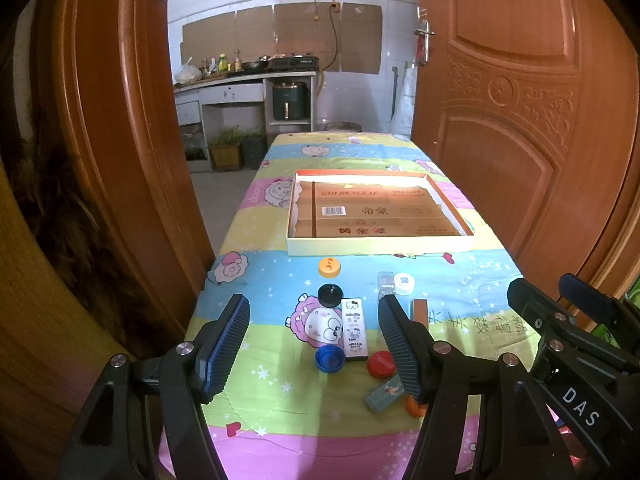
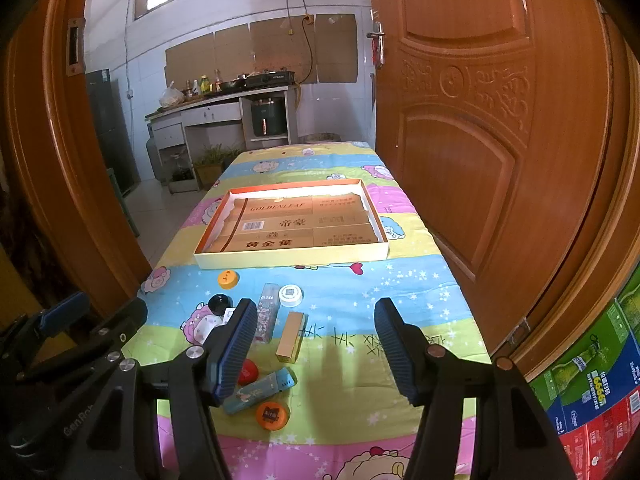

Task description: Organize rigid objects

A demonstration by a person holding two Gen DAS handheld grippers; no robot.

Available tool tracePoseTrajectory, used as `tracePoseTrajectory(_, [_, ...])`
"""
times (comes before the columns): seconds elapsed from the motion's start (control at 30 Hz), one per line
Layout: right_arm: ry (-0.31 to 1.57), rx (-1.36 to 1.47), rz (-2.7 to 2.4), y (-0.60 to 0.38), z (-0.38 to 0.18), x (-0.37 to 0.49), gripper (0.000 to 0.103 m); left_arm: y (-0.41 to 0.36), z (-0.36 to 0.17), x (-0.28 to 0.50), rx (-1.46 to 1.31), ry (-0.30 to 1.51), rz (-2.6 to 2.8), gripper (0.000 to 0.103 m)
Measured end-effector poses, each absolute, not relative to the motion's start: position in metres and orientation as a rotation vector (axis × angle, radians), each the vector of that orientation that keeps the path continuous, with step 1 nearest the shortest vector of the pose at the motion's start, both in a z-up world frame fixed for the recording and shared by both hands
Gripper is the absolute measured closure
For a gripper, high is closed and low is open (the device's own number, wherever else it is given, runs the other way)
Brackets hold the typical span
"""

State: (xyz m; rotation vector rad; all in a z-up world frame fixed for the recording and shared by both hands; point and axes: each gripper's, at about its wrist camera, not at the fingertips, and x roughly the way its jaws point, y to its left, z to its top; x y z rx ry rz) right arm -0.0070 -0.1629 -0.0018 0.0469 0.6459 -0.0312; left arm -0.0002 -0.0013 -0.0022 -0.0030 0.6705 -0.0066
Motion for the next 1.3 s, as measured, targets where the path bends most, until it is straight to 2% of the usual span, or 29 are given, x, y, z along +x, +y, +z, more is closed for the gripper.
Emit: tracePoseTrajectory(1.3, [0.657, 0.058, -0.019, -0.1617, -0.0108, -0.0037, 0.042, -0.0005, -0.009, 0.0023, -0.003, 0.685, -0.01, 0.034])
